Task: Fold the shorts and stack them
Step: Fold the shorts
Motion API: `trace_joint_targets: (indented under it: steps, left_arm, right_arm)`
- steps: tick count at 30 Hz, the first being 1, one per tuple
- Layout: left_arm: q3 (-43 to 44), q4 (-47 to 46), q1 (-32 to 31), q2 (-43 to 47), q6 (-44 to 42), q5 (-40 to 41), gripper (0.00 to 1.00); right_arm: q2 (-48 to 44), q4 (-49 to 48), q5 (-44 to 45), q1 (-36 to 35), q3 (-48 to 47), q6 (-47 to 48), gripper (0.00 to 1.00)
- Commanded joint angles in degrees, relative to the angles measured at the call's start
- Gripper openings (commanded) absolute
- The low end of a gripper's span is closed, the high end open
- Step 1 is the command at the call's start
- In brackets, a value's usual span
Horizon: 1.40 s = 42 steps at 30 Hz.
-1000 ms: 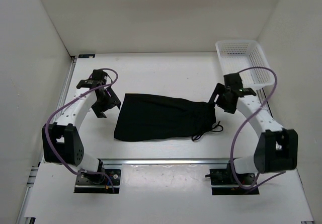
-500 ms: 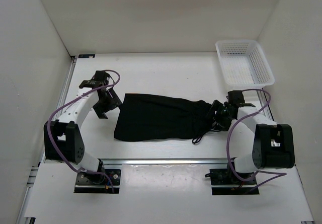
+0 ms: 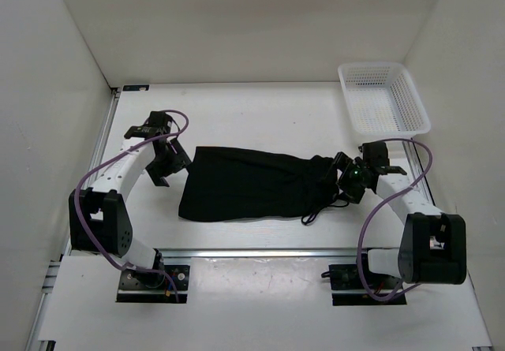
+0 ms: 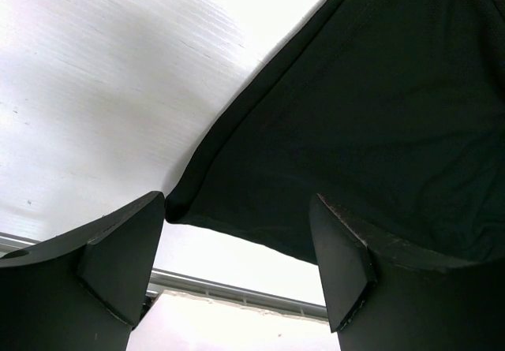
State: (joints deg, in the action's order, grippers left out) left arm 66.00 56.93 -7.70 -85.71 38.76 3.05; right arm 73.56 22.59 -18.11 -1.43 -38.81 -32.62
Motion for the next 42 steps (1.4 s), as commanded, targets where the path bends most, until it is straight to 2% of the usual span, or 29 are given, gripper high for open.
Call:
trace_joint_targets:
  steps: [1,5,9,12,14,15,18,19,21,22,25,27,28,32,36,37,40,41,42]
  left_arm:
    - [-0.34,-0.59,-0.56,1.16,-0.53,0.55,0.85]
    - [-0.34,-0.59,-1.17,0.63,-0.53,0.55,0.85]
    - [-0.34,-0.59,-1.17,0.63,-0.53,1.08,0.85]
    - [-0.34,-1.12,-1.70,0.63,-0.53,1.08,0.85]
    - [-0.34,-1.12,-1.70,0.11,-0.53,1.08,0.85]
    - [-0.34,-1.12,-1.70,0.11,-0.53,1.08,0.85]
    - [-0.34,-1.12,-1.70,0.11,-0.53,1.08,0.85]
    - [-0.34,-1.12,-1.70,0.11,-0.53,1.08,0.85]
    - [-0.34,-1.12,-1.70,0.11,-0.53,1.08,0.85]
    - [-0.34,-1.12,-1.70,0.11,-0.53,1.08,0.85]
    - [-0.34,-1.64,-1.70,-1.12,-0.01,1.08,0.85]
    - [-0.34,-3.39,-1.70,-2.44,0.00,1.08,0.85]
    - [-0.34,-3.92,-1.70,-4.10,0.00,1.08,0.85]
    - [0.79,-6.38,-1.70,-10.51,0.52,1.78,0.79]
    - [2.21,-7.62,-1.17,-15.62,1.05,-1.01,0.56]
    - [2.21,-7.62,-1.17,-16.15,1.05,-1.64,0.42]
    - [2.21,-8.32,-1.17,-17.64,2.10,-4.44,0.24]
    - [2.21,-9.11,-2.48,-18.17,2.11,-5.33,0.10]
    - [1.68,-9.81,-3.01,-18.17,2.71,-5.86,0.10]
  right_arm:
    - [1.39,1.67,-3.68,0.38,-1.18,1.94,1.00]
    - [6.15,1.67,-4.83,0.38,-1.71,1.95,1.00]
    - [7.56,0.62,-0.37,0.38,-1.10,-1.03,1.00]
    - [8.18,-2.72,2.10,0.38,0.66,-3.58,0.92]
    - [9.32,-5.71,3.16,0.38,0.66,-4.46,0.82]
    - [10.80,-7.54,3.17,0.38,1.18,-5.25,0.73]
    - [11.43,-8.87,3.96,0.38,1.19,-5.96,0.59]
    - [11.95,-8.88,3.96,0.38,0.49,-5.96,0.49]
    - [11.96,-8.36,4.57,0.38,0.49,-6.49,0.41]
    - [11.96,-8.35,5.10,0.38,-0.12,-6.49,0.31]
    - [11.96,-7.04,6.32,0.38,-0.65,-6.49,0.15]
    - [11.25,-6.33,7.11,0.38,-0.66,-5.97,0.08]
    - [10.56,-5.11,7.91,0.38,-0.66,-5.96,0.02]
    - [8.10,-1.34,10.89,0.38,-3.11,-4.64,0.00]
    - [5.81,4.38,15.63,0.38,-6.80,-1.22,0.00]
    - [4.76,5.44,16.52,0.38,-8.55,0.35,0.00]
    - [3.09,9.13,18.45,0.38,-11.37,2.73,0.00]
    - [2.04,9.84,18.46,-0.49,-12.42,3.96,0.00]
    - [2.03,11.15,19.94,-1.11,-14.52,3.97,0.00]
